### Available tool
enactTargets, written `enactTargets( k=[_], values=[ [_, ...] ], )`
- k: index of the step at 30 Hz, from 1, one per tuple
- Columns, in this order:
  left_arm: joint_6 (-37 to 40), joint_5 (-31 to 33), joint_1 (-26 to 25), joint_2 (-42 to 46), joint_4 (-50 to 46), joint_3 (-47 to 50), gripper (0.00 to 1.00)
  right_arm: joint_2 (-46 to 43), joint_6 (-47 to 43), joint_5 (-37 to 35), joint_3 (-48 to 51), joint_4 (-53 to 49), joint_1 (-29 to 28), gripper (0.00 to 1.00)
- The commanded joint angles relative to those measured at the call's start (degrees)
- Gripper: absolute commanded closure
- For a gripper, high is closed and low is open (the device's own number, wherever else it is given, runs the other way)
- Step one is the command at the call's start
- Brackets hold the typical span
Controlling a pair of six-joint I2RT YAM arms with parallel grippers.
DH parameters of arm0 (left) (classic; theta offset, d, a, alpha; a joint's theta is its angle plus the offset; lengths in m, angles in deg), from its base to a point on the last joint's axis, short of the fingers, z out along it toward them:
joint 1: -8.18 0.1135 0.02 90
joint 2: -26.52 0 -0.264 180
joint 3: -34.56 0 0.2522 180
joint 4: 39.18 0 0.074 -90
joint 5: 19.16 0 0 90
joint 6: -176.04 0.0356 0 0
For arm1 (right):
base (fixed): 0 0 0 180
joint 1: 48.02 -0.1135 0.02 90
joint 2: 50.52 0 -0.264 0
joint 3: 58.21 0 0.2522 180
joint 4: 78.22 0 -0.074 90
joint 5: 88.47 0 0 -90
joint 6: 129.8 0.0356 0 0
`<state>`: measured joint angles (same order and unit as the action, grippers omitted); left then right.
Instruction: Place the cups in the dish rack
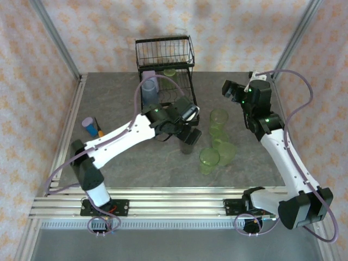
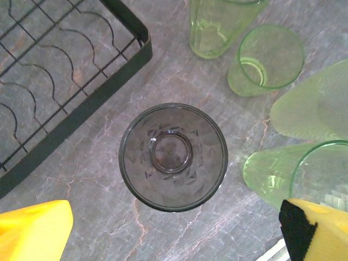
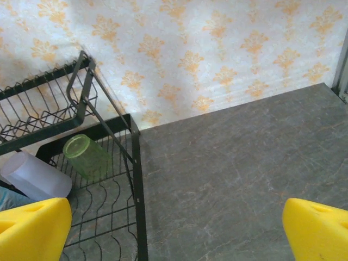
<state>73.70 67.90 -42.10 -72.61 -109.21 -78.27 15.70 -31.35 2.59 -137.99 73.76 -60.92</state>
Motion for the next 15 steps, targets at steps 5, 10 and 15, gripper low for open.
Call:
enactTargets(
  k=[5, 10, 15],
  values=[
    [-1.61, -1.45, -0.26, -11.32, -11.27, -10.35, 0.01, -1.86, 0.70, -3.06, 1.22, 2.03, 0.49, 0.01],
    [-2.68, 1.43, -0.18, -16.08, -13.96, -15.68, 0.01, -1.90, 0.79, -3.04, 2.02, 2.75, 0.65, 0.01],
    [-3.22, 2.77, -0.04, -18.51, -16.55, -18.10, 0.00, -2.20, 0.76, -3.35, 2.47, 3.44, 0.97, 0.01]
  ],
)
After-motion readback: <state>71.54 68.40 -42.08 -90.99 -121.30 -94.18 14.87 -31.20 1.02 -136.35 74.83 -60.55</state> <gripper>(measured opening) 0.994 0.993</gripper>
